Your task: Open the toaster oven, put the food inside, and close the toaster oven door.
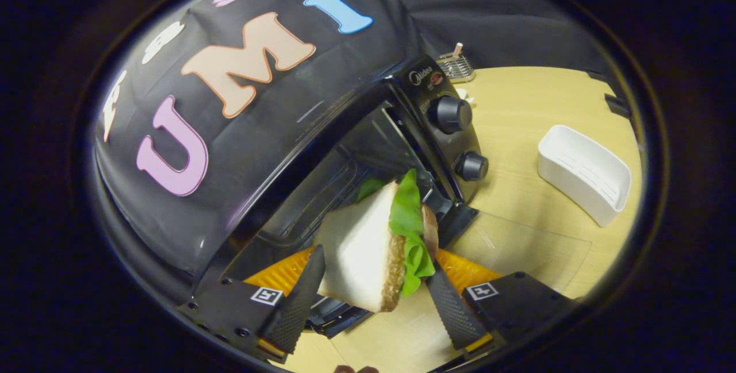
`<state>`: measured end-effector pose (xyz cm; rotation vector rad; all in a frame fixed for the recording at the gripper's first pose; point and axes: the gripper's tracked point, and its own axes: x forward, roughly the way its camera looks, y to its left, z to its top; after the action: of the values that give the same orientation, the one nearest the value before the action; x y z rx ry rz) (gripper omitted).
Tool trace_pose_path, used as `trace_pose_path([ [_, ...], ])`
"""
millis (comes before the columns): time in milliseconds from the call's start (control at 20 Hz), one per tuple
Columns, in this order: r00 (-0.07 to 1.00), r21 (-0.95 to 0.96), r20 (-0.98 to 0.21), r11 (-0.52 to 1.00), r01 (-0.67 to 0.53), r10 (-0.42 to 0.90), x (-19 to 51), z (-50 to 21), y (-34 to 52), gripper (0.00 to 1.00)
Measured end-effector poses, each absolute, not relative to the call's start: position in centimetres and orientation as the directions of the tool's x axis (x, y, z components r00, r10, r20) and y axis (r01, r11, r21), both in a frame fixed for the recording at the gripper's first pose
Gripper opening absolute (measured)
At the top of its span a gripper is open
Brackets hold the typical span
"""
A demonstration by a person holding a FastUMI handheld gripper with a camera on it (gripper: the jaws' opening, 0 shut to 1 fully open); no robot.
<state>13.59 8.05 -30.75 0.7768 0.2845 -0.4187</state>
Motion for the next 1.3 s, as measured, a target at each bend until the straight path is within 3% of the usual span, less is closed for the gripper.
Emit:
trace_pose_path([
  [600, 0.907, 0.627, -0.354, 0.662, 0.411, -0.228, 17.7, -31.2, 7.8, 1.0],
  [750, 0.935, 0.674, -0.292, 0.65, 0.35, -0.2, 16.6, -30.5, 7.9, 1.0],
  [900, 0.977, 0.809, -0.113, 0.553, 0.197, -0.181, 15.8, -27.8, 7.6, 1.0],
  [1300, 0.967, 0.81, -0.182, 0.531, 0.249, -0.177, 13.7, -30.1, 6.5, 0.99],
])
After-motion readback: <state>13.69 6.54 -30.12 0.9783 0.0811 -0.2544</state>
